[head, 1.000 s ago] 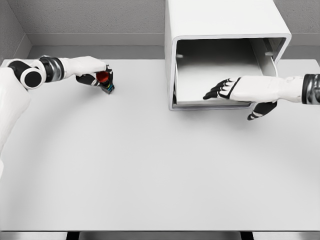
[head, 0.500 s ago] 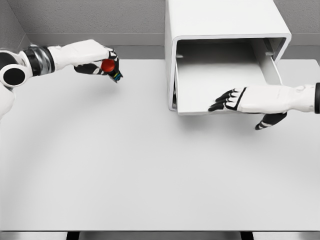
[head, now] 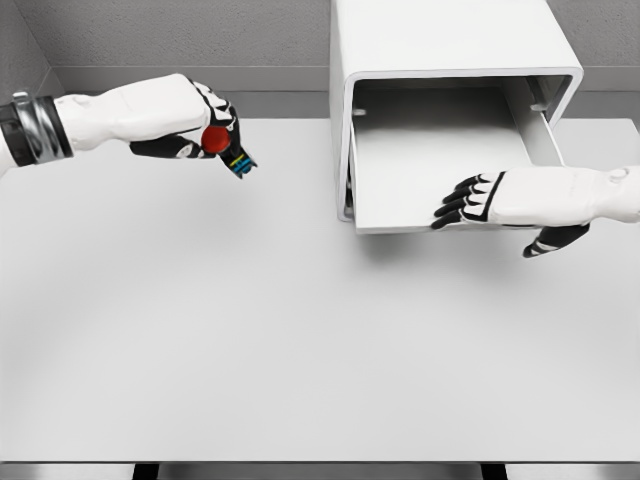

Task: Slide open multi-storey tabletop storage cabinets and put open load switch and slide close multi-storey tabletop storage cabinets

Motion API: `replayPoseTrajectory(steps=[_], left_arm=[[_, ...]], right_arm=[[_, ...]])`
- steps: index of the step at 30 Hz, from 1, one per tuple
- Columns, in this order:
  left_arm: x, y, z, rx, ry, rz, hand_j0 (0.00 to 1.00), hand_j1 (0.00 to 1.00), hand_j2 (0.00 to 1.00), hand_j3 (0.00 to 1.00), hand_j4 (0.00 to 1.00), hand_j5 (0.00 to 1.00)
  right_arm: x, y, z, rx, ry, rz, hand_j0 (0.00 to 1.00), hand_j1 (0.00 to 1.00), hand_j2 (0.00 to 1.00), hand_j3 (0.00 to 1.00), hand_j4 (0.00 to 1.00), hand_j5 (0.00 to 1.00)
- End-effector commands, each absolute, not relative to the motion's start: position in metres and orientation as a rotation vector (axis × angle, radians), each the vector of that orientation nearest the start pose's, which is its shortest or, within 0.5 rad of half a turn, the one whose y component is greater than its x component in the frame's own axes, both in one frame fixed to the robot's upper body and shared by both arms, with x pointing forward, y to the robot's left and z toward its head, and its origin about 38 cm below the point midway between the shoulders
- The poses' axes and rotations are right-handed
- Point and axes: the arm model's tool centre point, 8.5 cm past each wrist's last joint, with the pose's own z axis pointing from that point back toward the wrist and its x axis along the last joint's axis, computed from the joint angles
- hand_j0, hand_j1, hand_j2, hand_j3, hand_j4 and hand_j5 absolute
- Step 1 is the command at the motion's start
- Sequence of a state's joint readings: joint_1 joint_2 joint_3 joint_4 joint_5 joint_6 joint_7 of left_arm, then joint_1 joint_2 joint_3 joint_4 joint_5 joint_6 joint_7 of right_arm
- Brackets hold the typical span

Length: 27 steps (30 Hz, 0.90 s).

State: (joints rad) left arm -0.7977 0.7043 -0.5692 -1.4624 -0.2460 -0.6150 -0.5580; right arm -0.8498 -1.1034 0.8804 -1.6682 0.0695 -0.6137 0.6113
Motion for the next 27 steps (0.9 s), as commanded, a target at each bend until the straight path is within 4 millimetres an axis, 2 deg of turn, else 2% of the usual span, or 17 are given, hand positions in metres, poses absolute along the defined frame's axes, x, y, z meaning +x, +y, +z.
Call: replayPoseTrajectory(steps=[1, 2, 7, 13, 20, 27], left_arm=[[0.447, 0.245, 0.309, -0.448, 2.355, 2.622, 0.44, 0.44, 0.44, 0.44, 0.44, 0.44], [0.444, 0.241, 0.311, -0.435, 2.349, 2.610, 0.44, 0.44, 0.44, 0.44, 0.44, 0.44], [0.431, 0.229, 0.320, -0.364, 2.364, 2.541, 0.45, 0.45, 0.45, 0.45, 0.45, 0.45], [0.421, 0.229, 0.330, -0.331, 2.365, 2.509, 0.45, 0.45, 0.45, 0.45, 0.45, 0.45], [0.415, 0.231, 0.344, -0.302, 2.411, 2.445, 0.45, 0.45, 0.45, 0.45, 0.45, 0.45], [0.407, 0.212, 0.350, -0.226, 2.428, 2.368, 0.45, 0.45, 0.45, 0.45, 0.45, 0.45]], right_arm=[[0.388, -0.313, 0.285, 0.265, 1.935, -3.088, 1.00, 1.00, 1.00, 1.00, 1.00, 1.00], [0.386, -0.320, 0.287, 0.269, 1.947, -3.100, 1.00, 1.00, 1.00, 1.00, 1.00, 1.00], [0.385, -0.323, 0.294, 0.221, 2.039, -3.075, 1.00, 1.00, 1.00, 1.00, 1.00, 1.00], [0.383, -0.321, 0.280, 0.175, 2.029, -3.100, 1.00, 1.00, 1.00, 1.00, 1.00, 1.00], [0.385, -0.321, 0.283, 0.195, 2.029, -3.094, 1.00, 1.00, 1.00, 1.00, 1.00, 1.00], [0.395, -0.333, 0.280, 0.272, 2.028, -3.142, 1.00, 1.00, 1.00, 1.00, 1.00, 1.00]])
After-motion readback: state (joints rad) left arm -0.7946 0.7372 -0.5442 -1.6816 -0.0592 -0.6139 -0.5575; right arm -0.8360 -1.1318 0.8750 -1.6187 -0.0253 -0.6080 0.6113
